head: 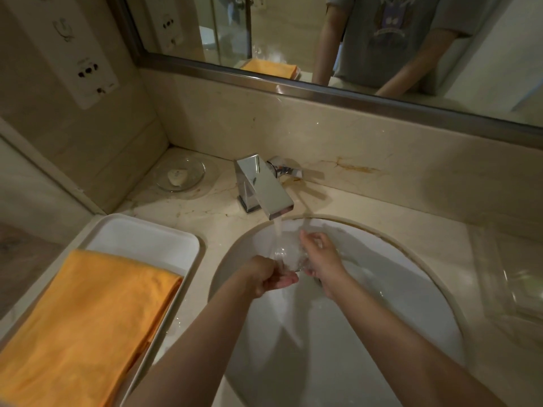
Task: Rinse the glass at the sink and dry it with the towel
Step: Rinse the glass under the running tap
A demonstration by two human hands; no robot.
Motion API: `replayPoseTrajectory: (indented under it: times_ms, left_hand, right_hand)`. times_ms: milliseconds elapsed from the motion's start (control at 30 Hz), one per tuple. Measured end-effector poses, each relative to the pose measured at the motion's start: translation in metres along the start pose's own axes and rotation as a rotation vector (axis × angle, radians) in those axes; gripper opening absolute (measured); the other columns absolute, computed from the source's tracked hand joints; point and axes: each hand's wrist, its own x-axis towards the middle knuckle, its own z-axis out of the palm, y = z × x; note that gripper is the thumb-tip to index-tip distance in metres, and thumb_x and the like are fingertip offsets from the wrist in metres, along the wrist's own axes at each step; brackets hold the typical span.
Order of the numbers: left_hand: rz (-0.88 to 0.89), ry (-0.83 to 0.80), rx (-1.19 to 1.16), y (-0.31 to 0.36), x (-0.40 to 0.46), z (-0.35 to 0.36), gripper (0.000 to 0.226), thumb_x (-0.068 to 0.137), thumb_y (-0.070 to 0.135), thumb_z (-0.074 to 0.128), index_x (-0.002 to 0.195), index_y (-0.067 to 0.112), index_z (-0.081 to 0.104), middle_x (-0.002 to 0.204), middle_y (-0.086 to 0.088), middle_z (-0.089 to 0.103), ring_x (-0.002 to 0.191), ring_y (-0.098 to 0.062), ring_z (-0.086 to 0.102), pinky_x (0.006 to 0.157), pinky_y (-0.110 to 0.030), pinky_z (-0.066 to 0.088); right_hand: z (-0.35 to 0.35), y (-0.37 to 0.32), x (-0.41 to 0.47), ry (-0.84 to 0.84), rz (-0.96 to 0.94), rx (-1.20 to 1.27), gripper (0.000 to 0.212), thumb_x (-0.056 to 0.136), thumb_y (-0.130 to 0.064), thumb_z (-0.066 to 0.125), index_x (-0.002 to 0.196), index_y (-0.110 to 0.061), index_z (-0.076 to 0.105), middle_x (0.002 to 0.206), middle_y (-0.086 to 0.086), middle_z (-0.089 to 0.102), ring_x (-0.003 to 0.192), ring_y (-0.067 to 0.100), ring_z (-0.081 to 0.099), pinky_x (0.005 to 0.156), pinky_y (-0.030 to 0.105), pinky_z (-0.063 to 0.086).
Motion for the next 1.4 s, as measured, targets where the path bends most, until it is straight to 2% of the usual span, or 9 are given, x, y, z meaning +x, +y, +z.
replayPoseTrajectory:
  times_ms: [100, 233, 367, 533, 700, 900, 1000, 1167, 1400]
  left_hand:
    - [0.180, -0.043, 0.074, 0.002, 0.002, -0.003, 0.022, 0.096, 0.005, 0.040, 0.089, 0.000, 0.060, 0.081, -0.015, 0.066, 0.071, -0.023, 0.065, 0.061, -0.027, 0.055]
    - [0.418, -0.022, 0.090, 0.009, -0.001, -0.005, 0.024, 0.091, 0.002, 0.049, 0.111, -0.003, 0.062, 0.101, -0.016, 0.064, 0.086, -0.025, 0.061, 0.074, -0.029, 0.051]
    - [0.447, -0.131, 0.161, 0.015, -0.003, -0.008, 0.036, 0.085, -0.009, 0.043, 0.095, 0.008, 0.072, 0.102, -0.011, 0.069, 0.096, -0.024, 0.062, 0.092, -0.037, 0.047]
    - [0.388, 0.002, 0.330, 0.022, -0.010, -0.003, 0.042, 0.079, -0.014, 0.037, 0.073, 0.008, 0.072, 0.072, -0.002, 0.072, 0.071, -0.014, 0.066, 0.065, -0.021, 0.053]
    - [0.245, 0.300, 0.104, 0.012, -0.003, 0.006, 0.027, 0.088, -0.001, 0.039, 0.079, 0.001, 0.064, 0.079, -0.015, 0.066, 0.064, -0.023, 0.059, 0.063, -0.033, 0.050]
    - [0.018, 0.086, -0.464, 0.010, -0.013, 0.003, 0.035, 0.090, 0.021, 0.031, 0.081, 0.005, 0.061, 0.071, -0.010, 0.063, 0.074, -0.024, 0.056, 0.072, -0.041, 0.048]
    - [-0.021, 0.058, -0.390, 0.005, -0.014, 0.007, 0.032, 0.094, 0.040, 0.039, 0.085, 0.014, 0.055, 0.088, -0.005, 0.056, 0.081, -0.020, 0.053, 0.085, -0.048, 0.044]
    - [-0.073, 0.072, -0.322, 0.001, -0.006, 0.009, 0.028, 0.089, 0.044, 0.050, 0.087, 0.016, 0.054, 0.086, -0.003, 0.049, 0.078, -0.017, 0.049, 0.066, -0.034, 0.046]
    - [-0.080, 0.115, -0.347, 0.000, -0.006, 0.015, 0.036, 0.094, 0.043, 0.037, 0.083, 0.015, 0.057, 0.082, -0.002, 0.055, 0.074, -0.017, 0.051, 0.059, -0.029, 0.039]
  right_hand:
    - [0.002, -0.005, -0.004, -0.109, 0.089, 0.021, 0.032, 0.091, -0.048, 0.046, 0.099, -0.020, 0.058, 0.091, 0.004, 0.065, 0.070, 0.018, 0.059, 0.056, 0.026, 0.043]
    - [0.005, -0.004, -0.006, -0.224, 0.404, 0.144, 0.045, 0.093, -0.045, 0.037, 0.079, -0.010, 0.061, 0.056, 0.007, 0.065, 0.047, 0.019, 0.055, 0.041, 0.018, 0.034]
    - [0.005, -0.003, -0.005, -0.359, 0.618, 0.085, 0.038, 0.085, -0.035, 0.035, 0.066, -0.010, 0.055, 0.050, 0.007, 0.061, 0.034, 0.018, 0.053, 0.031, 0.009, 0.023]
    - [0.009, -0.002, -0.001, -0.363, 0.670, -0.004, 0.036, 0.084, -0.031, 0.035, 0.070, -0.009, 0.059, 0.058, 0.007, 0.063, 0.037, 0.019, 0.055, 0.030, 0.010, 0.029]
    - [0.020, -0.009, -0.001, -0.074, 0.429, 0.052, 0.031, 0.092, -0.029, 0.032, 0.081, -0.010, 0.054, 0.069, 0.011, 0.055, 0.053, 0.021, 0.048, 0.040, 0.018, 0.036]
    - [0.022, -0.008, 0.000, 0.080, 0.063, -0.095, 0.023, 0.094, -0.027, 0.037, 0.086, -0.012, 0.053, 0.084, 0.012, 0.058, 0.067, 0.024, 0.051, 0.050, 0.024, 0.036]
    - [0.026, -0.007, -0.005, 0.075, -0.066, -0.174, 0.024, 0.096, -0.027, 0.035, 0.089, -0.014, 0.054, 0.091, 0.010, 0.058, 0.079, 0.023, 0.053, 0.062, 0.026, 0.037]
    - [0.033, 0.003, -0.015, 0.179, -0.332, -0.376, 0.027, 0.097, -0.026, 0.039, 0.100, -0.011, 0.061, 0.105, 0.008, 0.059, 0.099, 0.027, 0.056, 0.075, 0.027, 0.035]
    - [0.040, 0.020, -0.015, 0.217, -0.821, -1.140, 0.041, 0.088, -0.033, 0.032, 0.091, -0.023, 0.072, 0.094, -0.010, 0.071, 0.106, 0.020, 0.062, 0.093, 0.035, 0.040]
